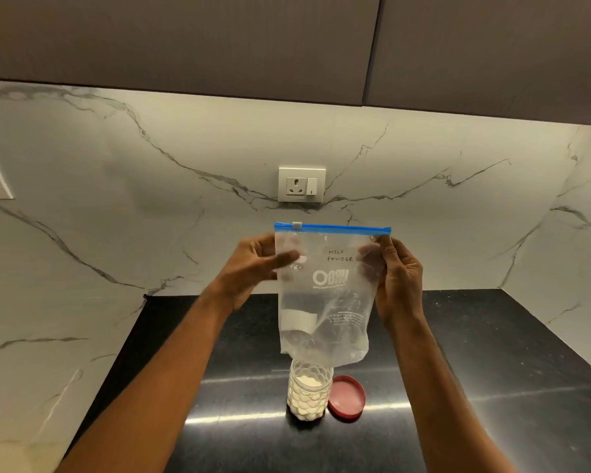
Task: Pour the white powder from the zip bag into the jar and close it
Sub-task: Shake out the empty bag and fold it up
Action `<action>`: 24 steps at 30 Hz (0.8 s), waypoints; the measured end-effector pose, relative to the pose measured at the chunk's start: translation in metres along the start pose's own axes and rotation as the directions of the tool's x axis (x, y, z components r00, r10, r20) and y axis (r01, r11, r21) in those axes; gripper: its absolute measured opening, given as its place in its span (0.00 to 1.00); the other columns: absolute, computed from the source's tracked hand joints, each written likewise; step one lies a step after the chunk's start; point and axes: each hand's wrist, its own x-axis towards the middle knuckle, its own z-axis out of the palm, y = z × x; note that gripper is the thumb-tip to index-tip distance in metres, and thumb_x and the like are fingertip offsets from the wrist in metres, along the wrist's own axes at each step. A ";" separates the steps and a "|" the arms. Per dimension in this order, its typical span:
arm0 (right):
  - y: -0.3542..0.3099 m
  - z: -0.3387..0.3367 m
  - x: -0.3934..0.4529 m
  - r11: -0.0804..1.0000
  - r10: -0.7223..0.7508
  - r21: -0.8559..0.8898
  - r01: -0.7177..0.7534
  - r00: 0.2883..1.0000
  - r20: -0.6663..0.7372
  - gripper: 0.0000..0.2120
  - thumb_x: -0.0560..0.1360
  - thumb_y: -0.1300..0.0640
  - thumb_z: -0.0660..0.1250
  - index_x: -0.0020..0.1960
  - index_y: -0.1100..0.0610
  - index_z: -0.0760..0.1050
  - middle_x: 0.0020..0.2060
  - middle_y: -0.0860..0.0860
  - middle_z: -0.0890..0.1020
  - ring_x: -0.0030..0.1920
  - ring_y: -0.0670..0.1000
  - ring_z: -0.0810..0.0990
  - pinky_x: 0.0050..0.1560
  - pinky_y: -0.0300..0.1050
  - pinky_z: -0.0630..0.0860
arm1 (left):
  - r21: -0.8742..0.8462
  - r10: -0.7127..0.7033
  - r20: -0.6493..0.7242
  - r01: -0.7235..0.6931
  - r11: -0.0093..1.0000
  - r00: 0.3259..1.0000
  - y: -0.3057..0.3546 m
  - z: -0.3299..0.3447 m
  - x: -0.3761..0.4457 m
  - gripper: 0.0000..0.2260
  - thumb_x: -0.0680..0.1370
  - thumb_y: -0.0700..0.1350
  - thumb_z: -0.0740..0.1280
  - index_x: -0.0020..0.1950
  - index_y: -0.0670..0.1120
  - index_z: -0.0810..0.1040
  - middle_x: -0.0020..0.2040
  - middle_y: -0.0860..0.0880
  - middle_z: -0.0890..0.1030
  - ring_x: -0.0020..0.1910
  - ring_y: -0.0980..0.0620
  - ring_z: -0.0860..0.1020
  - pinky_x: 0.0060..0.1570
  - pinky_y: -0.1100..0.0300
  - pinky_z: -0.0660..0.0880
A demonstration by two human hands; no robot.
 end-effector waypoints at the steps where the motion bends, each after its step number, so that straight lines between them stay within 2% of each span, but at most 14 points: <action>1: 0.000 -0.001 0.000 1.000 0.005 0.000 -0.005 1.000 -0.001 0.10 0.81 0.53 0.62 0.51 0.56 0.80 0.36 0.52 0.85 0.39 0.51 0.84 0.40 0.44 0.82 | -0.012 -0.052 0.020 0.052 0.999 0.998 -0.008 0.003 -0.003 0.22 0.67 0.54 0.78 0.59 0.49 0.83 0.56 0.44 0.85 0.56 0.44 0.84 0.50 0.54 0.83; 3: 0.000 -0.002 0.000 1.000 0.017 -0.002 -0.017 1.000 -0.002 0.10 0.80 0.52 0.63 0.51 0.56 0.81 0.37 0.53 0.86 0.40 0.52 0.85 0.41 0.44 0.82 | -0.014 -0.122 0.052 0.123 0.992 0.991 -0.024 0.011 -0.009 0.23 0.66 0.55 0.80 0.58 0.48 0.83 0.55 0.42 0.85 0.55 0.43 0.84 0.50 0.54 0.83; 6: 0.002 -0.005 -0.001 0.997 0.071 0.003 -0.071 0.997 0.025 0.11 0.77 0.49 0.66 0.52 0.55 0.81 0.41 0.55 0.86 0.42 0.53 0.85 0.41 0.45 0.83 | -0.076 -0.068 0.107 0.077 0.994 0.992 -0.039 0.022 -0.015 0.14 0.74 0.46 0.75 0.57 0.42 0.83 0.51 0.37 0.85 0.50 0.41 0.85 0.50 0.53 0.82; 9: 0.005 -0.012 -0.001 0.985 0.172 -0.038 -0.168 0.971 0.168 0.17 0.72 0.48 0.70 0.57 0.55 0.79 0.48 0.56 0.86 0.48 0.54 0.85 0.45 0.46 0.83 | -0.192 -0.025 0.027 0.029 0.981 0.999 -0.041 0.028 -0.017 0.07 0.74 0.38 0.71 0.51 0.40 0.84 0.48 0.38 0.86 0.45 0.44 0.86 0.47 0.53 0.83; 12: 0.012 -0.025 -0.002 0.943 0.285 -0.266 -0.201 0.900 0.331 0.25 0.69 0.52 0.75 0.64 0.54 0.76 0.54 0.54 0.85 0.55 0.55 0.84 0.57 0.50 0.80 | -0.235 -0.015 -0.043 0.004 0.972 0.999 -0.039 0.027 -0.016 0.08 0.72 0.38 0.71 0.50 0.39 0.85 0.49 0.38 0.86 0.49 0.44 0.85 0.49 0.51 0.84; 14: 0.020 -0.031 -0.005 0.901 0.354 -0.400 -0.169 0.817 0.454 0.25 0.69 0.55 0.76 0.65 0.53 0.76 0.55 0.54 0.85 0.57 0.54 0.84 0.58 0.49 0.79 | -0.246 -0.015 -0.058 0.001 0.969 0.998 -0.038 0.024 -0.015 0.10 0.71 0.38 0.71 0.51 0.38 0.84 0.51 0.37 0.85 0.51 0.43 0.85 0.49 0.51 0.84; 16: 0.027 -0.034 -0.010 0.893 0.385 -0.415 -0.174 0.773 0.504 0.22 0.69 0.56 0.77 0.62 0.54 0.79 0.55 0.54 0.85 0.56 0.55 0.84 0.56 0.48 0.81 | -0.222 -0.033 -0.080 0.014 0.975 0.996 -0.039 0.021 -0.015 0.11 0.71 0.39 0.72 0.52 0.37 0.83 0.53 0.38 0.85 0.53 0.42 0.84 0.50 0.51 0.83; 19: 0.034 -0.033 -0.013 0.909 0.349 -0.372 -0.188 0.831 0.434 0.17 0.68 0.56 0.78 0.55 0.57 0.83 0.51 0.57 0.86 0.52 0.58 0.84 0.52 0.49 0.82 | -0.150 -0.073 -0.117 0.055 0.987 0.990 -0.043 0.018 -0.018 0.14 0.71 0.41 0.74 0.55 0.39 0.84 0.54 0.40 0.86 0.54 0.42 0.84 0.52 0.50 0.83; 22: 0.040 -0.030 -0.012 0.917 0.321 -0.352 -0.187 0.870 0.374 0.13 0.68 0.58 0.77 0.52 0.58 0.84 0.45 0.58 0.86 0.44 0.55 0.84 0.45 0.44 0.82 | -0.127 -0.116 -0.055 0.108 0.986 0.992 -0.049 0.018 -0.023 0.16 0.69 0.46 0.78 0.56 0.48 0.85 0.55 0.44 0.86 0.55 0.45 0.84 0.48 0.56 0.82; 24: 0.043 -0.028 -0.013 0.928 0.302 -0.325 -0.183 0.880 0.366 0.11 0.69 0.59 0.76 0.51 0.59 0.84 0.43 0.58 0.86 0.41 0.53 0.84 0.42 0.42 0.81 | -0.098 -0.130 -0.027 0.127 0.987 0.991 -0.055 0.020 -0.025 0.18 0.69 0.43 0.79 0.58 0.50 0.84 0.56 0.45 0.86 0.55 0.46 0.84 0.48 0.58 0.82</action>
